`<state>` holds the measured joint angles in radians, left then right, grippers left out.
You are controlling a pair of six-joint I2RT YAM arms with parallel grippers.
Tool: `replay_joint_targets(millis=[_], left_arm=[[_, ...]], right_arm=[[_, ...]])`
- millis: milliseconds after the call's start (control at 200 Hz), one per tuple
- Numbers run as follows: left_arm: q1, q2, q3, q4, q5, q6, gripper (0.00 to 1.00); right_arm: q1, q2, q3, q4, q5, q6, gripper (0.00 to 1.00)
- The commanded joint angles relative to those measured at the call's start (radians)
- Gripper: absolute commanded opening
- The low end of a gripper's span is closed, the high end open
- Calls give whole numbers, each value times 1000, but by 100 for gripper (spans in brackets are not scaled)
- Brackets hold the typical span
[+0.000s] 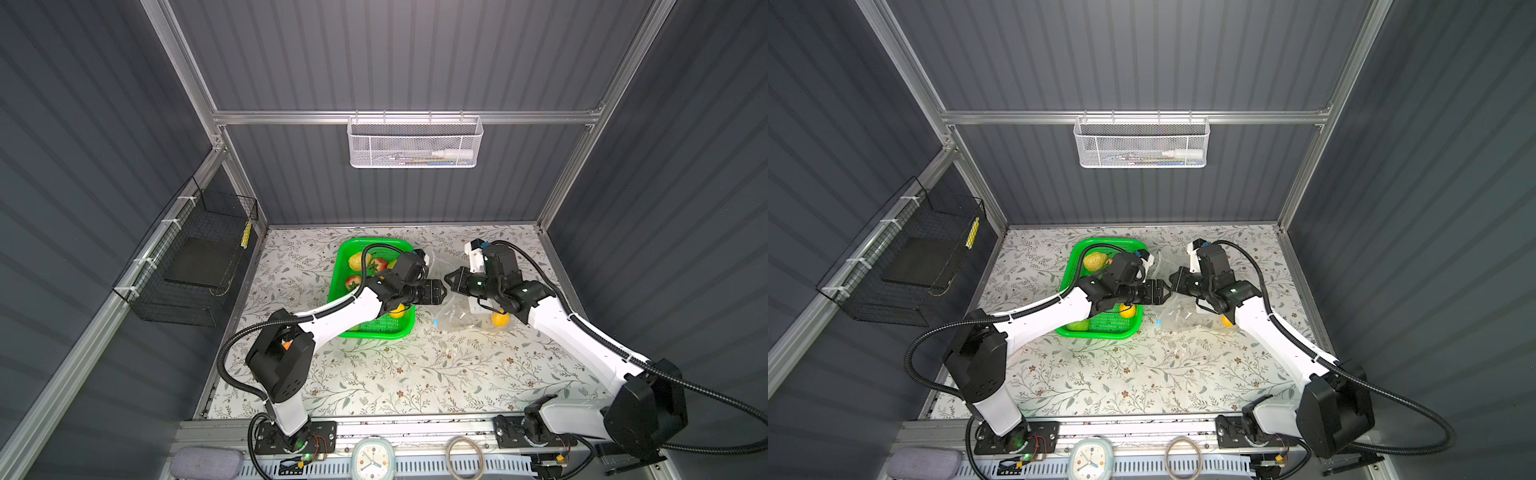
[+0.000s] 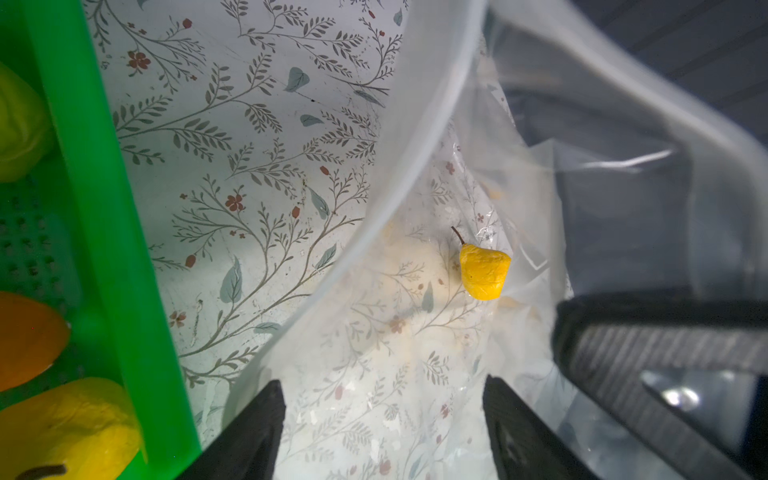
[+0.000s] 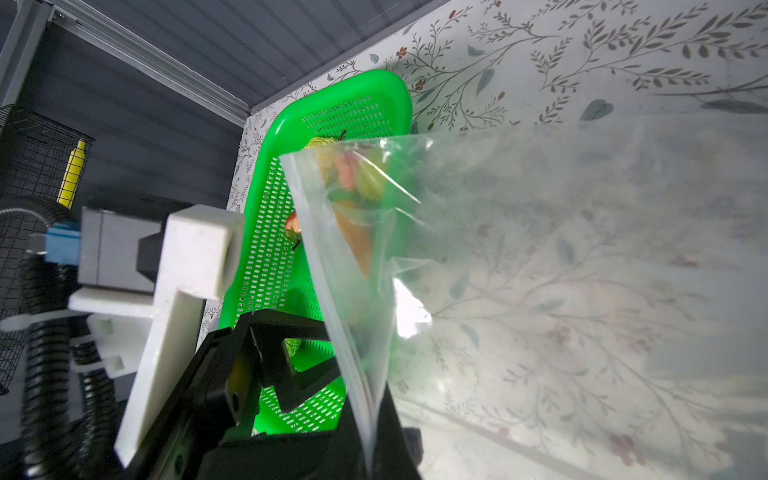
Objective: Place the food in the zip-top bag and seal the zipper
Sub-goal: 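Carry the pear into the bag held by the right gripper and release, then move the left gripper back into the basket and grasp a yellow lemon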
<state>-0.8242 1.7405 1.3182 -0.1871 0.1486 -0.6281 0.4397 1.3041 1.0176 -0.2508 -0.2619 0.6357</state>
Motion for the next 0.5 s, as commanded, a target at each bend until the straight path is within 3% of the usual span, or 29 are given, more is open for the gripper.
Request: replay_joint_targets(millis=[0,230,365,490], left_arm=[[-1,-67,12,19,-10,26,79],[12,-187,-30,28,-65,42,89],[60,-250,-81,20,-64,39,100],[137,-304,-144,-10,-64,62,100]], right_arm=[[4,2,10,-18,18,-24,0],[2,1,19,-39,57,-42,0],[2,1,19,-48,71,-48,0],[1,-6,18,-53,80,-54,0]])
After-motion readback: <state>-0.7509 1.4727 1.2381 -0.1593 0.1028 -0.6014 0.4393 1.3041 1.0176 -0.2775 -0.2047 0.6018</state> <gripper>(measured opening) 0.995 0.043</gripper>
